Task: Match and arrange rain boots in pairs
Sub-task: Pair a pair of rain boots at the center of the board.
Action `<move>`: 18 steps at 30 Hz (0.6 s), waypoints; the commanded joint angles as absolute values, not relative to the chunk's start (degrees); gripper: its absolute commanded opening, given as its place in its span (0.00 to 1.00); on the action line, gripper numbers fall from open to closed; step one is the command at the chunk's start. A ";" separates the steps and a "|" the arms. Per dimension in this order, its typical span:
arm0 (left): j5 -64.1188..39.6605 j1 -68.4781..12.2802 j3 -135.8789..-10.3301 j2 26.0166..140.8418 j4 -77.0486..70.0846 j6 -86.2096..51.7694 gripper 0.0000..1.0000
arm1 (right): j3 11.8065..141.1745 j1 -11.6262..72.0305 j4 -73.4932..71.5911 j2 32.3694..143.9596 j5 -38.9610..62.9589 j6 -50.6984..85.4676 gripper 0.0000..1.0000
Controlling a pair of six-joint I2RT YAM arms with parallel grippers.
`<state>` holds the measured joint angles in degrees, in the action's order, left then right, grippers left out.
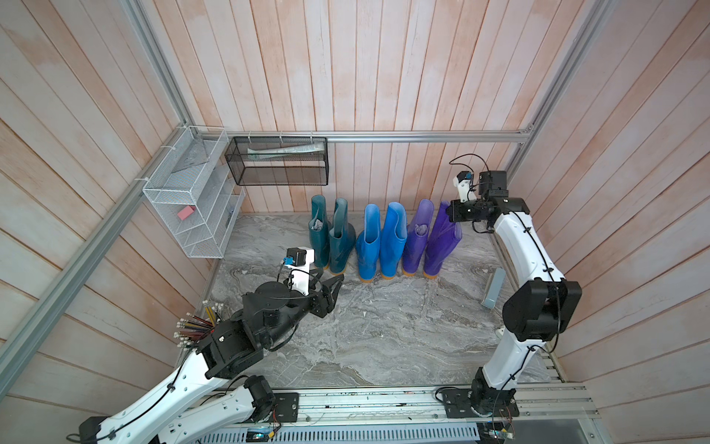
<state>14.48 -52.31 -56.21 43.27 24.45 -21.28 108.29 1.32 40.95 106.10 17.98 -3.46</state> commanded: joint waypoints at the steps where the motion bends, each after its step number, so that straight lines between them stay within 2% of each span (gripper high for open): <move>1: 15.99 -52.47 -55.12 42.50 25.05 -21.67 0.65 | 112.09 1.50 39.18 106.51 21.95 -5.62 0.00; 10: 15.91 -52.48 -54.84 42.68 24.81 -21.58 0.65 | 112.85 2.30 41.31 107.39 21.18 -7.39 0.00; 14: 15.83 -52.47 -54.89 42.80 24.70 -21.58 0.66 | 112.70 2.58 41.42 107.90 20.30 -6.78 0.06; 18: 15.70 -52.47 -55.09 42.86 24.95 -21.57 0.66 | 113.04 2.82 42.06 108.46 19.07 -6.09 0.17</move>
<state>15.31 -52.31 -55.35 43.00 24.69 -21.28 110.80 2.35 42.04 107.81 19.29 -6.13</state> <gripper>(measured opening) 0.660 0.163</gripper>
